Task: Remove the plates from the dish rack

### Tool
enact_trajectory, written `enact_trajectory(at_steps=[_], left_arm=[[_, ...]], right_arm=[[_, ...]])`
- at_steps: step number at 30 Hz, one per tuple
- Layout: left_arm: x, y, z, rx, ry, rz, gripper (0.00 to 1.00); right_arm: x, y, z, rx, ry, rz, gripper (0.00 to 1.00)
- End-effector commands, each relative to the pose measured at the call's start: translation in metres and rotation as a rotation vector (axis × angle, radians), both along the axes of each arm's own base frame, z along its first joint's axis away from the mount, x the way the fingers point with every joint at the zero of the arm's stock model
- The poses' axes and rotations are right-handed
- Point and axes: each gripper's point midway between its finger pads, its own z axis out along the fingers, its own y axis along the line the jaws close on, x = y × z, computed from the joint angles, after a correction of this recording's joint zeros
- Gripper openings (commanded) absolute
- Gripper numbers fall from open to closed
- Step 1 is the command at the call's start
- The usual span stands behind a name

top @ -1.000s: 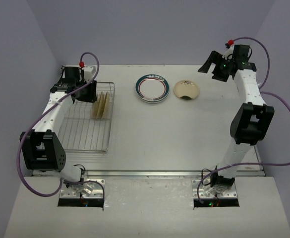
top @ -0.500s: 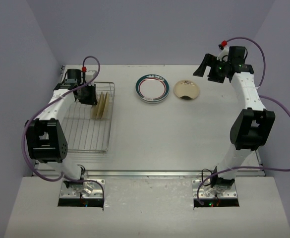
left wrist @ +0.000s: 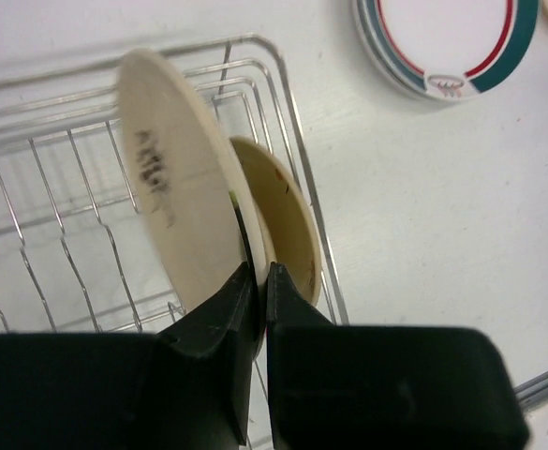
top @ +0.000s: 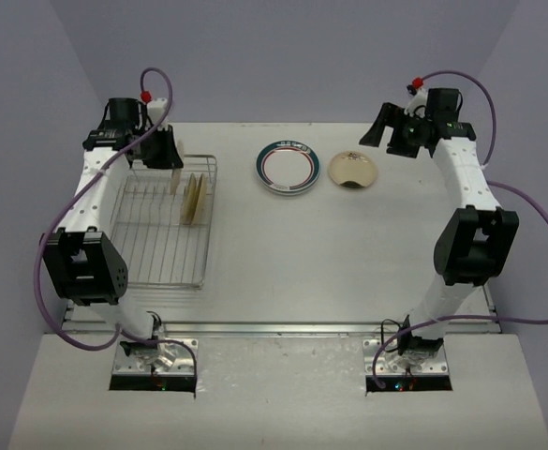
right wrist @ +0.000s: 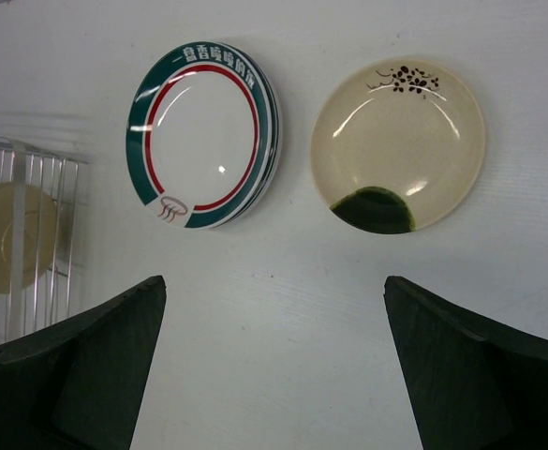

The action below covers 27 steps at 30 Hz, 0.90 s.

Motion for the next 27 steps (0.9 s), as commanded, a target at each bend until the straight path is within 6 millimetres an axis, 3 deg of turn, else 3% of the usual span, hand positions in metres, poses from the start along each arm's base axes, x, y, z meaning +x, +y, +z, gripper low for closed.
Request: enact_trajectory(at_steps=[1,3,5,7,8,12,13,15,18,21,24,27], left_arm=[[-0.001,0.0,0.075,-0.01,-0.165,-0.015,0.0],[-0.004,-0.004,0.094,0.002,-0.217,-0.069,0.0],[-0.015,-0.023,0.106,0.025,-0.267,-0.183,0.0],[-0.032,-0.047,0.102,0.207,-0.33,-0.357,0.0],[-0.038,-0.056,0.109,0.244,-0.364,-0.379,0.0],[-0.07,-0.094,0.116,0.459,-0.502,-0.589,0.0],[-0.077,-0.101,0.116,0.501,-0.524,-0.624,0.0],[-0.086,-0.109,0.099,0.606,-0.539,-0.727,0.0],[-0.116,-0.128,0.076,0.811,-0.606,-0.881,0.0],[-0.147,-0.134,0.034,1.039,-0.658,-1.071,0.0],[-0.16,-0.134,0.023,1.145,-0.696,-1.135,0.0],[-0.166,-0.139,0.024,1.179,-0.745,-1.172,0.0]], right_arm=[[-0.006,0.013,0.043,0.026,-0.091,0.031,0.99],[-0.007,0.018,0.048,0.043,-0.096,0.041,0.99],[-0.009,0.024,0.057,0.081,-0.099,0.051,0.99],[-0.014,0.039,0.067,0.144,-0.098,0.095,0.99],[-0.014,0.04,0.068,0.156,-0.094,0.094,0.99],[-0.027,0.074,0.073,0.228,-0.061,0.177,0.99],[-0.034,0.09,0.071,0.233,-0.048,0.214,0.99],[-0.043,0.113,0.068,0.236,-0.027,0.265,0.99],[-0.065,0.158,0.062,0.264,0.014,0.37,0.99],[-0.086,0.193,0.043,0.276,0.07,0.456,0.98],[-0.108,0.227,0.022,0.266,0.12,0.545,0.95],[-0.122,0.248,0.005,0.242,0.148,0.606,0.91]])
